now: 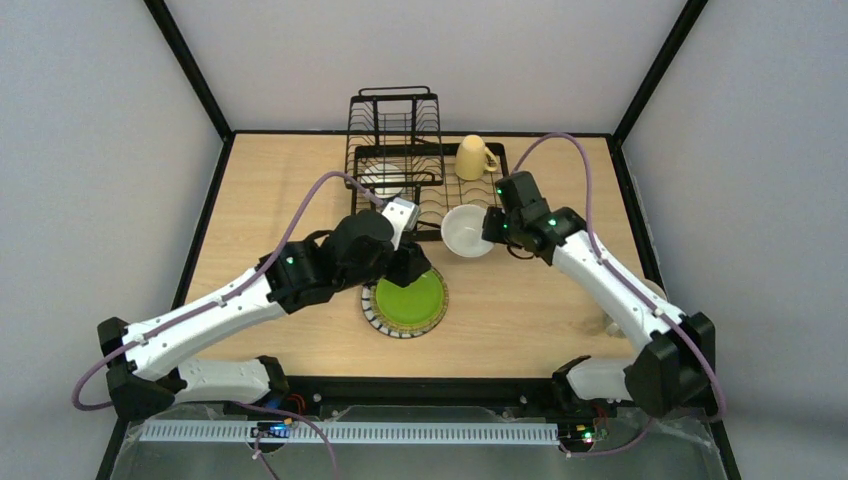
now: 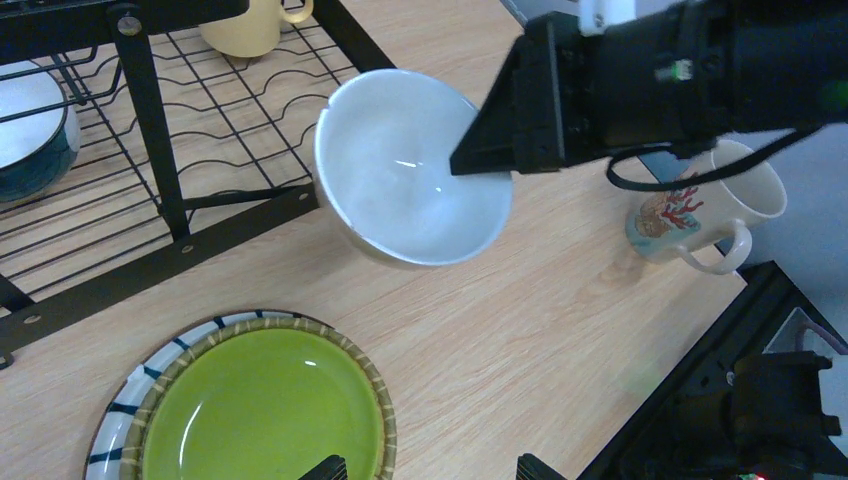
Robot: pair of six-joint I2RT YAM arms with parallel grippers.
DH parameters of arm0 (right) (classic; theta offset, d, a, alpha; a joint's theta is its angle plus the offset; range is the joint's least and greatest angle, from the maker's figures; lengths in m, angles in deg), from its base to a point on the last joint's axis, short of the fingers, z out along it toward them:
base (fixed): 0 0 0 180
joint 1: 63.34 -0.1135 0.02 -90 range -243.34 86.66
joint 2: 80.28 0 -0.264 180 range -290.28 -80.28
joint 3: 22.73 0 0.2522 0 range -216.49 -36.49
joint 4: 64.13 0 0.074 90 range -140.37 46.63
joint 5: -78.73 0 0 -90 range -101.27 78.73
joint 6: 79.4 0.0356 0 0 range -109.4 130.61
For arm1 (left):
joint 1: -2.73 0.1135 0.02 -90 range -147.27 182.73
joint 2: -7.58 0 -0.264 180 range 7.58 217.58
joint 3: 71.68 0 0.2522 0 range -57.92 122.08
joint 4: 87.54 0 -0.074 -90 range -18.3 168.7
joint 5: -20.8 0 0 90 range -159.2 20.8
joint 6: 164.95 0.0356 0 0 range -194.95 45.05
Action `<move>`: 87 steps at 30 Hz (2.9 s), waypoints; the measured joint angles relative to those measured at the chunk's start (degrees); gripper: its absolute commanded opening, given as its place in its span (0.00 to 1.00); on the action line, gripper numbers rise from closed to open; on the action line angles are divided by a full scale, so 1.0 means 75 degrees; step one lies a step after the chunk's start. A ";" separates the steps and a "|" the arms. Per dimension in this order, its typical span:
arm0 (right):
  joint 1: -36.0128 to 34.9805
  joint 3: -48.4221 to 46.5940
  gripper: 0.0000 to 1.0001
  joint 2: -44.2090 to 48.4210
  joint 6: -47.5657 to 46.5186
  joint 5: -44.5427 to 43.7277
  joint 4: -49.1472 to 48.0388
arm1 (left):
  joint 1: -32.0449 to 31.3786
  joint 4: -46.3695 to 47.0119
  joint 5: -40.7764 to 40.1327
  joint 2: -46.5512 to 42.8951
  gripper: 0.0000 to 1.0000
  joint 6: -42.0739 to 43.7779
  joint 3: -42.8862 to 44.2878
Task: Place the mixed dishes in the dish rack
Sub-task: Place the bowl in the dish rack.
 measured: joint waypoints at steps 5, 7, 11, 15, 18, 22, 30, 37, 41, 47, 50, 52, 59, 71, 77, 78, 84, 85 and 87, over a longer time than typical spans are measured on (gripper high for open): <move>0.0000 -0.0764 0.00 -0.0930 -0.0146 -0.0239 0.0044 | 0.0000 -0.0143 0.0000 -0.0099 0.98 -0.0003 0.0067; 0.0000 -0.1020 0.00 -0.1253 -0.0198 -0.0321 0.0044 | 0.0000 -0.0172 -0.0003 -0.0146 0.98 -0.0003 0.0067; 0.0000 -0.1553 0.00 -0.1851 -0.0303 -0.0501 0.0047 | 0.0000 -0.0271 -0.0006 -0.0256 0.98 -0.0006 0.0073; 0.0023 -0.1976 0.00 -0.2337 -0.0367 -0.0627 0.0035 | 0.0000 -0.0361 -0.0009 -0.0408 0.98 -0.0020 0.0073; 0.0064 -0.2124 0.00 -0.2634 -0.0402 -0.0673 0.0029 | 0.0000 -0.0455 -0.0038 -0.0545 0.98 -0.0032 0.0073; 0.0157 -0.2238 0.00 -0.3010 -0.0431 -0.0697 -0.0015 | 0.0000 -0.0507 -0.0041 -0.0717 0.98 -0.0064 0.0073; 0.0402 -0.2410 0.00 -0.3617 -0.0495 -0.0699 -0.0259 | 0.0000 -0.0560 -0.0058 -0.0921 0.98 -0.0154 0.0061; 0.0507 -0.3284 0.00 -0.4436 -0.0697 -0.0729 -0.0507 | 0.0000 -0.0697 -0.0093 -0.0930 0.98 -0.0184 0.0061; 0.0560 -0.3751 0.00 -0.4919 -0.0787 -0.0676 -0.0557 | 0.0000 -0.0778 -0.0125 -0.0930 0.98 -0.0204 0.0061; 0.0595 -0.4202 0.00 -0.5499 -0.0860 -0.0466 -0.0653 | -0.0003 -0.0883 -0.0230 -0.0930 0.98 -0.0289 0.0061; 0.0597 -0.4331 0.00 -0.5703 -0.0892 -0.0321 -0.0653 | -0.0003 -0.0903 -0.0268 -0.0930 0.98 -0.0347 0.0061; 0.0597 -0.4418 0.00 -0.5837 -0.0918 -0.0221 -0.0664 | 0.0000 -0.0909 -0.0289 -0.0930 0.98 -0.0376 0.0061; 0.0597 -0.4628 0.00 -0.6073 -0.1052 0.0070 -0.0682 | 0.0000 -0.0906 -0.0344 -0.0927 0.98 -0.0472 0.0061; 0.0597 -0.4890 0.11 -0.6487 -0.1174 0.0469 -0.0787 | -0.0003 -0.0903 -0.0393 -0.0927 0.97 -0.0565 0.0061; 0.0595 -0.5018 0.23 -0.6598 -0.1215 0.0662 -0.0807 | -0.0003 -0.0901 -0.0431 -0.0927 0.98 -0.0609 0.0061; 0.0595 -0.5045 0.26 -0.6601 -0.1221 0.0688 -0.0825 | -0.0003 -0.0901 -0.0440 -0.0927 0.98 -0.0615 0.0061; 0.0595 -0.5193 0.43 -0.6604 -0.1233 0.0898 -0.0994 | -0.0003 -0.0898 -0.0446 -0.0927 0.98 -0.0653 0.0061; 0.0595 -0.5196 0.43 -0.6604 -0.1239 0.0930 -0.1005 | -0.0003 -0.0895 -0.0446 -0.0927 0.98 -0.0656 0.0061; 0.0595 -0.5208 0.44 -0.6604 -0.1259 0.0950 -0.1008 | -0.0003 -0.0880 -0.0446 -0.0927 0.98 -0.0659 0.0061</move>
